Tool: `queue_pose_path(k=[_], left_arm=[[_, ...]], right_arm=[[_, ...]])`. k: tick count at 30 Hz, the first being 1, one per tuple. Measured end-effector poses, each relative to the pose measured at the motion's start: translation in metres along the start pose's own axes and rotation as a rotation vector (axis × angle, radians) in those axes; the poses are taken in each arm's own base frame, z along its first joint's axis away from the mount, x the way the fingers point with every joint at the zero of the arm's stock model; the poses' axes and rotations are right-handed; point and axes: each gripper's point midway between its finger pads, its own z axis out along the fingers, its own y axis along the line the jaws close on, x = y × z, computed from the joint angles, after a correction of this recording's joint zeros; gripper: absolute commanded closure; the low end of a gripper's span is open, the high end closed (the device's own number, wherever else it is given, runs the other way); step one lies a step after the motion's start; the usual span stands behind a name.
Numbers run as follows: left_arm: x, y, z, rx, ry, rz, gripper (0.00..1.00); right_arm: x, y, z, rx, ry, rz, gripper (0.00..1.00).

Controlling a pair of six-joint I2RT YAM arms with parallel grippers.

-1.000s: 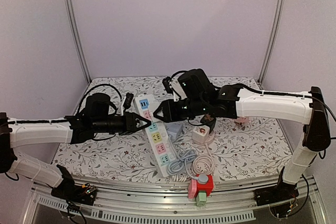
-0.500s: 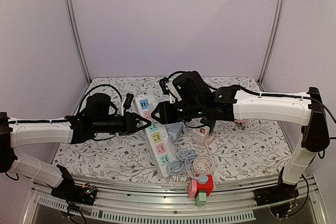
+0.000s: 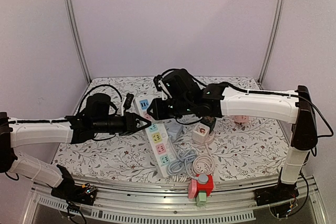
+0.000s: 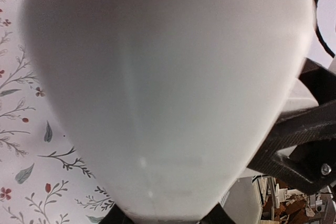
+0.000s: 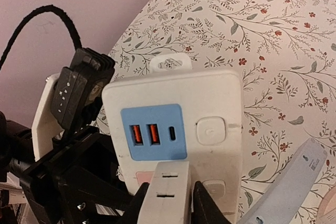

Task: Pull the plug off the socket
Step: Remove the plug from the socket.

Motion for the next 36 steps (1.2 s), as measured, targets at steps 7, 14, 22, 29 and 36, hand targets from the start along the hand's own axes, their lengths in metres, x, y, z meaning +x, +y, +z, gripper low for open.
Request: queue_pose_path(k=[7,14,22,29,36], left_arm=[[0.001,0.001,0.0,-0.003,0.003,-0.002,1.0],[0.002,0.003,0.0,-0.012,0.006,-0.007,1.0],[0.003,0.004,0.0,-0.018,0.01,-0.014,1.0],[0.003,0.004,0.0,-0.019,0.01,-0.014,1.0],[0.003,0.004,0.0,-0.018,0.01,-0.012,1.0]], right_arm=[[0.011,-0.006,0.009,0.021,0.032,0.001,0.77],[0.013,-0.008,0.012,0.024,0.037,0.003,0.88],[0.014,-0.008,0.013,0.025,0.039,0.001,1.0],[0.014,-0.008,0.013,0.026,0.04,0.0,1.0],[0.015,-0.007,0.013,0.016,0.046,-0.025,1.0]])
